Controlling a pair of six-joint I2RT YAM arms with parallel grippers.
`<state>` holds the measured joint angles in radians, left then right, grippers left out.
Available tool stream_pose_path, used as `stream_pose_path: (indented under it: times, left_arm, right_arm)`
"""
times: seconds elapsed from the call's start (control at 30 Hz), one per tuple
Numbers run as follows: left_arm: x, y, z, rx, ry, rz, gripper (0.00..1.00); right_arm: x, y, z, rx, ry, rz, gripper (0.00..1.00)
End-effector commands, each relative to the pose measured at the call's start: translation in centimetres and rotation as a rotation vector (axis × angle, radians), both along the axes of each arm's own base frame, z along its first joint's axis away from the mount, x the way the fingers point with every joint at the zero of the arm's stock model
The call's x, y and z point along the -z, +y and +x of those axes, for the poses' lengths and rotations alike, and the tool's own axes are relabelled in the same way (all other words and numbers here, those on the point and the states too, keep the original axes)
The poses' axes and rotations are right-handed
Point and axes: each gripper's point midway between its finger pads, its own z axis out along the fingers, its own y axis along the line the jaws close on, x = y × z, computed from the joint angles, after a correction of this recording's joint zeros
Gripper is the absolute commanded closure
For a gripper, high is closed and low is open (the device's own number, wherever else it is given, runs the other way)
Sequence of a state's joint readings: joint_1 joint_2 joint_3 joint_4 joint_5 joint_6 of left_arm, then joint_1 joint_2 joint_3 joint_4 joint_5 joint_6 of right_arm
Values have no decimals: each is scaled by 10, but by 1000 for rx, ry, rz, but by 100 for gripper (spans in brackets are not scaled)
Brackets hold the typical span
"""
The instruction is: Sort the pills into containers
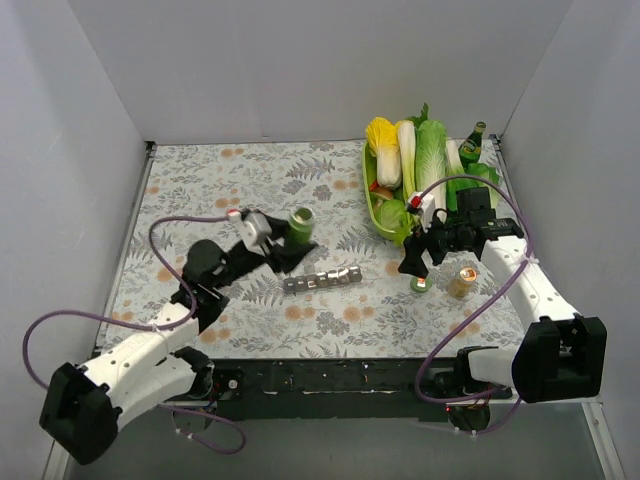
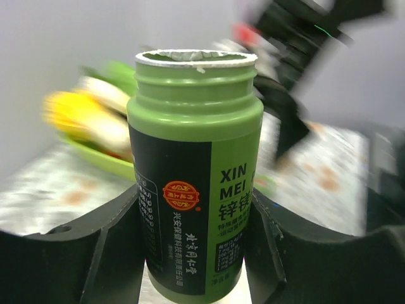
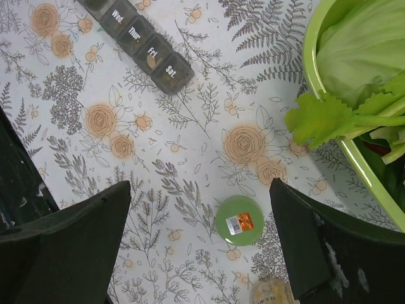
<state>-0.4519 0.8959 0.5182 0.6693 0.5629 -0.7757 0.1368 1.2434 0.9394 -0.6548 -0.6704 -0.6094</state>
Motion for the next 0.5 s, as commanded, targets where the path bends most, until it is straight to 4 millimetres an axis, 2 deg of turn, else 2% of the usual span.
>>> stream_pose_path:
  times: [0.0, 0.03, 0.07, 0.13, 0.2, 0.37, 0.47]
  left_arm:
    - [24, -28, -42, 65, -75, 139, 100]
    - [39, 0, -24, 18, -16, 120, 100]
    - [40, 1, -29, 80, 57, 72, 100]
    - [50, -11, -43, 145, 80, 94, 100]
    - [58, -12, -50, 135, 90, 104, 100]
    - [82, -12, -76, 183, 177, 121, 100]
    - [90, -12, -89, 208, 236, 93, 100]
  right_arm:
    - [-16, 4, 4, -7, -57, 42, 2]
    - [-17, 5, 3, -13, -58, 48, 2]
    - [-17, 5, 1, -18, -49, 47, 2]
    - [-19, 5, -2, -35, -57, 43, 2]
    - [-20, 5, -3, -33, -76, 51, 2]
    - [-11, 4, -7, -38, -71, 46, 2]
    - [-7, 5, -8, -43, -65, 49, 2]
